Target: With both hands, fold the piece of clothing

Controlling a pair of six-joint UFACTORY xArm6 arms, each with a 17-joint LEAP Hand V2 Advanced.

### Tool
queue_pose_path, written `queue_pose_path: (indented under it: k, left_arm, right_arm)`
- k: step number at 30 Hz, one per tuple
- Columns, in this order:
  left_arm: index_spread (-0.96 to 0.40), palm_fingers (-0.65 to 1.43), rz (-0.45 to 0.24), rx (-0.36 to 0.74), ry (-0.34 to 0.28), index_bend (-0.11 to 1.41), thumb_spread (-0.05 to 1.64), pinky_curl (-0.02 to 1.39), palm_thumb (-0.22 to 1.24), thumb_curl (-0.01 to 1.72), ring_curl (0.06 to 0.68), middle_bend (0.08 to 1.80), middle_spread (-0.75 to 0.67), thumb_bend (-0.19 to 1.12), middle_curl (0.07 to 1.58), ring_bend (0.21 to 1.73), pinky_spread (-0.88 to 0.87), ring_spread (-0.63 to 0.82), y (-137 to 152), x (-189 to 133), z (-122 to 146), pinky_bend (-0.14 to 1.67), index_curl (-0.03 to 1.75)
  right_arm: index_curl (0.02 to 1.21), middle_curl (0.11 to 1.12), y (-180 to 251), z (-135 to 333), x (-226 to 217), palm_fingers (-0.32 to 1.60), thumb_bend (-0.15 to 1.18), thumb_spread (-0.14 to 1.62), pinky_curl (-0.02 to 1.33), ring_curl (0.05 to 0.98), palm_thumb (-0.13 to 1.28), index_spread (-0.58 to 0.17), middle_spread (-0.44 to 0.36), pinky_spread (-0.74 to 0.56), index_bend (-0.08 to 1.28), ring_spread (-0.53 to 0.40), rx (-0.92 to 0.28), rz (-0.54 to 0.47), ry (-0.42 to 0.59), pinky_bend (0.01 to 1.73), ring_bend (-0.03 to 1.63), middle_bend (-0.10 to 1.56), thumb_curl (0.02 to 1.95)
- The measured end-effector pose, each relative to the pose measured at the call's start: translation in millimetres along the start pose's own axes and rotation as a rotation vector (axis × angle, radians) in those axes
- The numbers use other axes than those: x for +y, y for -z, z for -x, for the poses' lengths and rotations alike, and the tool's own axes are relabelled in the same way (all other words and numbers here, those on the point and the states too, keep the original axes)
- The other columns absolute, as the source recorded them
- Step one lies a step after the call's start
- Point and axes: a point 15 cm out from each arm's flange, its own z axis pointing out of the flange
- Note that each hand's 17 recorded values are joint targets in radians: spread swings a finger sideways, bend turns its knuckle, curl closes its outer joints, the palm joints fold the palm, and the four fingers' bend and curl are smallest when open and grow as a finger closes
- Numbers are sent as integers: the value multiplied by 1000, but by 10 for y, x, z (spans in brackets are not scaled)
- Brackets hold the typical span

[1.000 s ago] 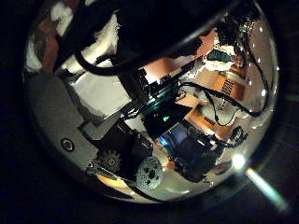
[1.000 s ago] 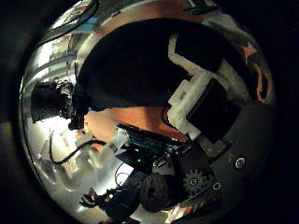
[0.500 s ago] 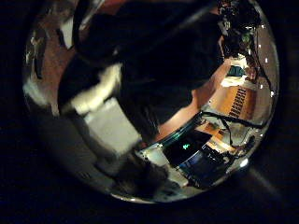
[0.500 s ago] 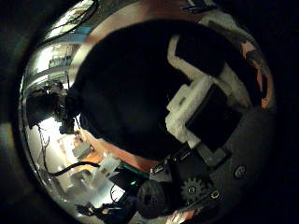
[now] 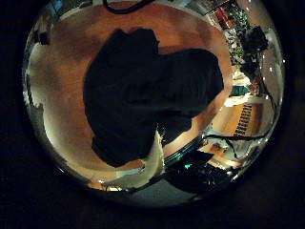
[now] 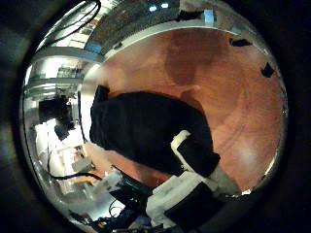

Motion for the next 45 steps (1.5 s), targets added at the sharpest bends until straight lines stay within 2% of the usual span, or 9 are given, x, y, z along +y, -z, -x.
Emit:
queue_pose_path:
  k: [6, 10, 14, 21, 24, 28, 34, 39, 45]
  left_arm:
    - [-47, -33, 23, 17, -38, 149, 1025, 576, 190, 320, 284, 173, 301, -27, 390, 788, 284, 237, 39, 389, -224, 415, 525]
    - [-42, -16, 66, 46, -64, 155, 1025, 542, 191, 317, 273, 177, 300, -27, 372, 766, 324, 259, -138, 705, -418, 410, 479]
    - [-39, 2, 76, 83, -75, 160, 1025, 510, 191, 314, 266, 184, 289, -26, 358, 752, 347, 266, -253, 882, -637, 407, 436]
    - [-37, 18, 111, 94, -87, 162, 1022, 472, 213, 313, 258, 183, 279, -22, 342, 734, 357, 266, -463, 1072, -751, 410, 392]
    - [-40, 22, 113, 69, -92, 164, 1026, 459, 237, 316, 256, 182, 274, -20, 336, 730, 364, 266, -561, 1142, -704, 412, 379]
    - [-39, 30, 113, 16, -69, 163, 1029, 445, 255, 318, 254, 186, 269, -23, 334, 722, 367, 266, -619, 1205, -439, 412, 366]
    - [-37, 41, 95, -26, -31, 160, 1030, 424, 270, 319, 250, 190, 255, -24, 331, 713, 360, 266, -515, 1277, -125, 416, 348]
    - [-36, 48, 92, -26, -25, 160, 1034, 411, 275, 319, 248, 187, 245, -25, 331, 709, 355, 268, -422, 1332, -105, 419, 337]
    - [-38, 54, 74, -7, -29, 160, 1036, 399, 276, 317, 248, 189, 241, -26, 332, 711, 347, 269, -281, 1349, -197, 422, 326]
  right_arm:
    - [540, 517, -260, 103, 557, 69, -24, 1289, 468, 395, 561, -397, -119, 180, 265, -85, -32, 139, 66, 658, 799, 480, 333]
    - [504, 486, -594, 177, 894, 87, -23, 1260, 427, 364, 534, -389, -108, 212, 231, -65, -50, 223, 89, 599, 735, 447, 325]
    - [474, 455, -778, 195, 945, 93, -25, 1228, 396, 341, 508, -382, -94, 237, 194, -41, -49, 238, 116, 554, 682, 397, 319]
    - [423, 420, -1014, 213, 982, 119, -21, 1187, 356, 306, 483, -376, -77, 258, 173, -11, -39, 261, 140, 501, 601, 343, 315]
    - [405, 411, -1052, 199, 988, 135, -19, 1181, 345, 297, 487, -374, -75, 261, 168, -6, -31, 260, 144, 487, 585, 327, 314]
    - [383, 402, -1114, 214, 1041, 148, -19, 1177, 334, 289, 488, -371, -73, 267, 166, -1, -34, 276, 145, 473, 565, 312, 312]
    - [352, 387, -1154, 187, 1014, 126, -16, 1168, 324, 281, 500, -364, -71, 276, 155, 9, -16, 261, 152, 469, 537, 277, 315]
    - [330, 377, -1239, 215, 956, 115, -22, 1135, 318, 273, 509, -360, -59, 275, 157, 25, 33, 248, 182, 466, 515, 251, 321]
    - [317, 373, -1446, 319, 962, 181, -23, 1101, 300, 265, 514, -346, -45, 283, 166, 25, 60, 295, 204, 439, 515, 253, 328]
